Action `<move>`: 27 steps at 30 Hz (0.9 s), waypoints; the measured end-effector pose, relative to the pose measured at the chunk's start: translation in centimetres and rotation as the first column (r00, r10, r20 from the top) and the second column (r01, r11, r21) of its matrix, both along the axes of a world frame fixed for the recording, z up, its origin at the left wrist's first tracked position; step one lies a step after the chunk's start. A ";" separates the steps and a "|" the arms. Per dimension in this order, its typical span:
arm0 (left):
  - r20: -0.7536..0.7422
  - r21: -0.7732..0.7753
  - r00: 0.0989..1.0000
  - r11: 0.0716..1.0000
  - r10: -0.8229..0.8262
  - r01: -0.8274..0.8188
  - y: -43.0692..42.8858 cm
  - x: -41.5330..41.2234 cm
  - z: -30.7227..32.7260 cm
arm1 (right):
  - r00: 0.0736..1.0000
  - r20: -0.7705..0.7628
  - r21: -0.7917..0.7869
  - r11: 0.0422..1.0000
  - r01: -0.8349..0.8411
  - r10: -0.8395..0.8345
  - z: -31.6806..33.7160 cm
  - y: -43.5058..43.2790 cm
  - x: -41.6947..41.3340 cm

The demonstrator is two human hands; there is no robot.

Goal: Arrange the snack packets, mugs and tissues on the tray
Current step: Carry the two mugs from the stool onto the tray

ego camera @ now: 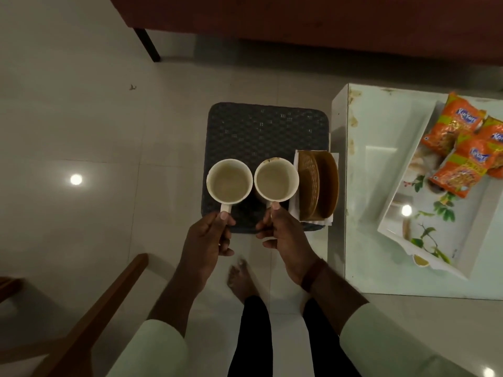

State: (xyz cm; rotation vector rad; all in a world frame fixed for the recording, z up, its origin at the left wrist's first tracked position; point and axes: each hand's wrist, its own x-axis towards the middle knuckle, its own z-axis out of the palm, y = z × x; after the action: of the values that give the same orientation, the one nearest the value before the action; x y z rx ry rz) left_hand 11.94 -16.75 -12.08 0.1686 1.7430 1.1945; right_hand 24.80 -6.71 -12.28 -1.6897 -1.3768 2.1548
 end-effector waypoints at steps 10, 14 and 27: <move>-0.063 0.055 0.996 0.997 0.058 -0.054 -0.1 0.2 7.3 | 0.988 -0.114 0.044 0.993 0.107 -0.101 7.9 -0.1 0.7; -0.063 0.127 0.995 0.990 0.076 -0.068 2.2 1.4 12.1 | 0.971 -0.204 0.098 0.984 0.151 -0.128 12.3 1.5 2.8; 0.018 0.261 0.974 0.941 -0.226 0.214 13.7 14.1 13.4 | 0.895 -0.196 0.222 0.871 0.439 -0.401 14.5 9.7 18.3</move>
State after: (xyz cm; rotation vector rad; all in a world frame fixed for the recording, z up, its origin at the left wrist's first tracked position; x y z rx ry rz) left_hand 26.07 -3.04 1.37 0.4753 1.4791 1.2435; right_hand 43.10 2.99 2.17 -1.5261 -1.0713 1.7300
